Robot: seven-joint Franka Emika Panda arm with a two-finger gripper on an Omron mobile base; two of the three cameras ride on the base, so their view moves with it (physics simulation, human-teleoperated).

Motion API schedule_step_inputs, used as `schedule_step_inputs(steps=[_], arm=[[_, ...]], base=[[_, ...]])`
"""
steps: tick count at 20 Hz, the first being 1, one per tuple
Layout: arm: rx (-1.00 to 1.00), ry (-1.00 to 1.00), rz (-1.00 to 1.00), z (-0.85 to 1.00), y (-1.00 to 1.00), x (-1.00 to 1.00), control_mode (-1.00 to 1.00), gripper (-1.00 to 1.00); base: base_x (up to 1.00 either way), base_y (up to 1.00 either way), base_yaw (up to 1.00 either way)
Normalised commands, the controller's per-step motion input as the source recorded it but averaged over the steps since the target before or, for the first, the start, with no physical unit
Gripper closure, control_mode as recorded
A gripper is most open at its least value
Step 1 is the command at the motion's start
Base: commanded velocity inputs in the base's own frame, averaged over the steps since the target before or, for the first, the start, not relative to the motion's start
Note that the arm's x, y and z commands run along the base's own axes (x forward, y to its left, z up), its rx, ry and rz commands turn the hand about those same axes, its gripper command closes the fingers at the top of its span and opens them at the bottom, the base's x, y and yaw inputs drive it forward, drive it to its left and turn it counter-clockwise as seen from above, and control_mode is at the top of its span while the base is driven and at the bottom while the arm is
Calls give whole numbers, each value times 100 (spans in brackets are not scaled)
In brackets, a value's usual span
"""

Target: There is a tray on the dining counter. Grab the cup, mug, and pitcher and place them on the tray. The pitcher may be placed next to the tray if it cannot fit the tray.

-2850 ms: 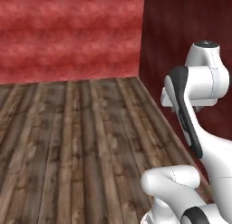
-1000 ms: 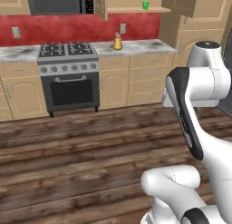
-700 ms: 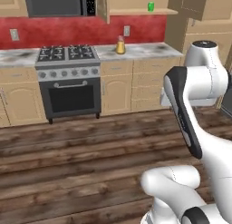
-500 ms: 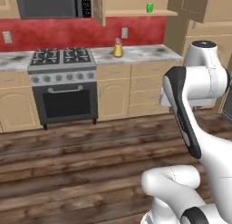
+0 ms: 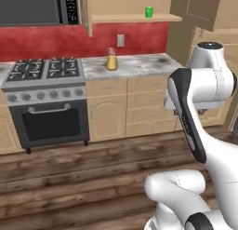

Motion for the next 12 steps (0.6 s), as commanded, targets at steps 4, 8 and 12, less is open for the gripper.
schedule_step_inputs(steps=[4, 8, 12], arm=[[0, 0, 0, 0, 0, 0, 100, -100], [0, 0, 0, 0, 0, 0, 100, -100], [0, 0, 0, 0, 0, 0, 100, -100]], base=[[93, -50, 0], [88, -33, 0], [88, -27, 0]])
